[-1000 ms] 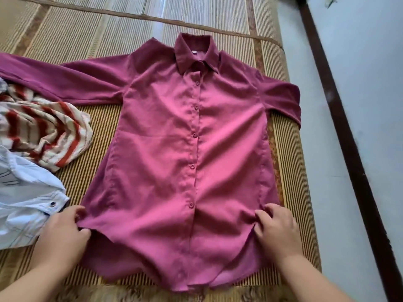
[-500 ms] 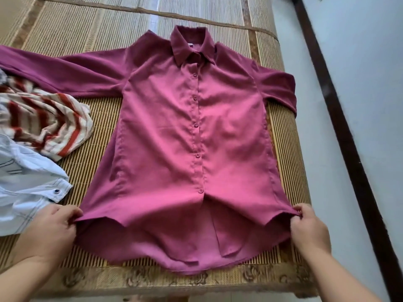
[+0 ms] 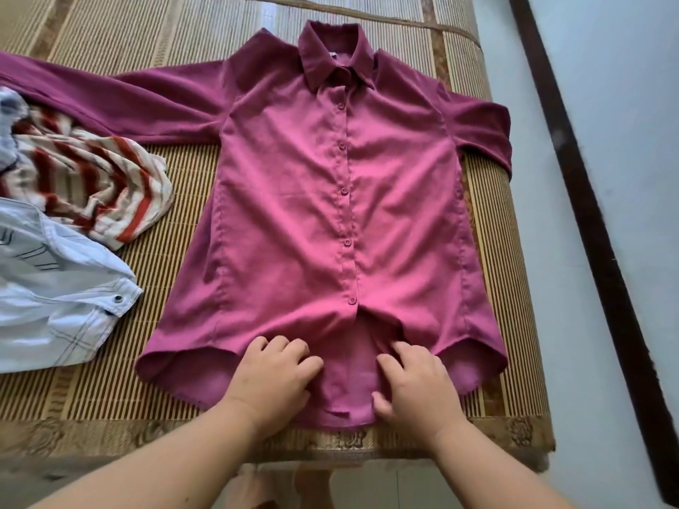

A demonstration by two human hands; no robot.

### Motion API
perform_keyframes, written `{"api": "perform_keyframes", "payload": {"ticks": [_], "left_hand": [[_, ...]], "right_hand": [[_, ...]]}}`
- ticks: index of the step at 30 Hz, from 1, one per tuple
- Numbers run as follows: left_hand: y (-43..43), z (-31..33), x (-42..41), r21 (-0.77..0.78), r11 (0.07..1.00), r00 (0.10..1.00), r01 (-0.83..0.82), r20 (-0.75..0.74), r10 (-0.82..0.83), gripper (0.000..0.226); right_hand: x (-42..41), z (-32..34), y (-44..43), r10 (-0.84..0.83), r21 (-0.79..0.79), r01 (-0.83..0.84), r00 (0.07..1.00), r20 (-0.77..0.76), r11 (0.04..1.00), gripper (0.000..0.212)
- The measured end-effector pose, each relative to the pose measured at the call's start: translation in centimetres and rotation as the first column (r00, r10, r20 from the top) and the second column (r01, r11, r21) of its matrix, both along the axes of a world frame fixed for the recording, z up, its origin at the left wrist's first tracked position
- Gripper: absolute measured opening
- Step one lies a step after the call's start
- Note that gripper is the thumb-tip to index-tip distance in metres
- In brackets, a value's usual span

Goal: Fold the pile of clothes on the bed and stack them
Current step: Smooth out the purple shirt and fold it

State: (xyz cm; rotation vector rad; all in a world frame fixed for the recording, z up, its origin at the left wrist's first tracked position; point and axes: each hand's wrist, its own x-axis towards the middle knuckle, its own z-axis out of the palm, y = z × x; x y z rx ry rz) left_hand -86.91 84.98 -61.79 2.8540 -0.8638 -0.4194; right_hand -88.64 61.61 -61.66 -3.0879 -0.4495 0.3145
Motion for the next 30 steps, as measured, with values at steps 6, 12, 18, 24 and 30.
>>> {"api": "perform_keyframes", "payload": {"ticks": [6,12,18,24,30], "left_hand": [[1.1,0.8,0.4,-0.154,0.988,1.0,-0.001,0.004,0.002,0.006],[0.1,1.4,-2.3,-0.212,0.972,0.96,-0.1,-0.276,0.039,0.026],[6.7,0.1,-4.5,-0.108,0.743,0.749,-0.661,-0.029,0.662,0.056],[13.2,-1.0,-2.5,-0.03,0.226,0.226,-0.974,-0.236,0.945,0.062],[15.0,-1.0,-2.6,0.064,0.244,0.221,-0.968,-0.252,0.942,0.011]], "right_hand": [[0.0,1.6,-0.1,-0.164,0.097,0.151,0.976,0.146,0.984,0.011],[-2.2,2.5,2.0,0.022,0.357,0.134,0.916,-0.4,0.924,0.043],[-1.1,1.7,-2.4,-0.828,0.417,0.774,0.555,-0.086,0.476,0.054],[1.9,1.8,-7.6,-0.9,0.318,0.915,0.34,-0.273,0.249,0.069],[1.9,2.8,-10.8,-0.903,0.096,0.922,0.386,-0.189,0.375,0.032]]}}
